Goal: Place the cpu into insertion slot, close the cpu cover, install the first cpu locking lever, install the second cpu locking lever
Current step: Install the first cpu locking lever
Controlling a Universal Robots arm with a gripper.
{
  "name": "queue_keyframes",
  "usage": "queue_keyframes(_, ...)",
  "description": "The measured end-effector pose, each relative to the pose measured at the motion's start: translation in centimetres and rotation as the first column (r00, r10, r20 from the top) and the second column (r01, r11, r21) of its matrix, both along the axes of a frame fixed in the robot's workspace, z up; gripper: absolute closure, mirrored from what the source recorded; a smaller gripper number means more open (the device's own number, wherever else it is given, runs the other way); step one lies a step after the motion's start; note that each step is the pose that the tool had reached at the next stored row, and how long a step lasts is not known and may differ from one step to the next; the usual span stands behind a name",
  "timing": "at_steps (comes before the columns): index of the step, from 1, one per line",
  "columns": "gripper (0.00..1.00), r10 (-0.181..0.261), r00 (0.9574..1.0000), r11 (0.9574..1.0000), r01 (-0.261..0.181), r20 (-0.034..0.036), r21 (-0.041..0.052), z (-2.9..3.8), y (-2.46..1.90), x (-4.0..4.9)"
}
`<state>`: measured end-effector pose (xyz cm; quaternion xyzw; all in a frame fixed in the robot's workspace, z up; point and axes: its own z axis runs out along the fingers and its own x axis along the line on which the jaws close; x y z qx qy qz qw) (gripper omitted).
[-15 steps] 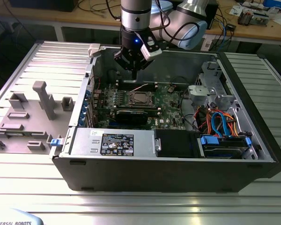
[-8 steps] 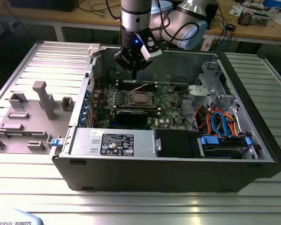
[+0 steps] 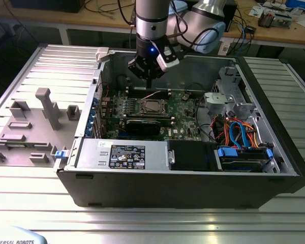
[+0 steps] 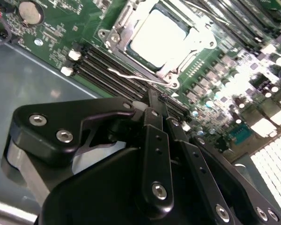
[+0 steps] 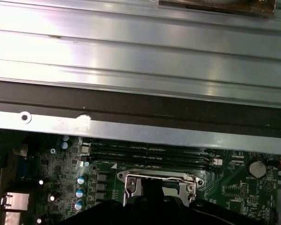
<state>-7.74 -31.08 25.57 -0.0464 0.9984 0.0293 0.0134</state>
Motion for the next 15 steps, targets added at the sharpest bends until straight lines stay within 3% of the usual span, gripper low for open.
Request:
queue_keyframes(1, 0.89, -0.005, 1.0, 1.0, 0.005, -0.0001, 0.006, -0.22, 0.0, 0.3)
queue_keyframes(4, 0.89, -0.034, 0.9994, 0.9993, 0.034, -0.0002, 0.0127, -0.7, 0.0, 0.52)
queue_keyframes(10, 0.89, -0.051, 0.9987, 0.9986, 0.051, -0.0004, 0.0158, -2.13, 0.05, 1.09)
queue_keyframes(14, 0.89, -0.051, 0.9987, 0.9986, 0.051, -0.0004, 0.016, -2.31, 0.33, 1.18)
queue_keyframes(15, 0.89, -0.051, 0.9987, 0.9986, 0.051, -0.0004, 0.016, -2.39, 0.6, 1.24)
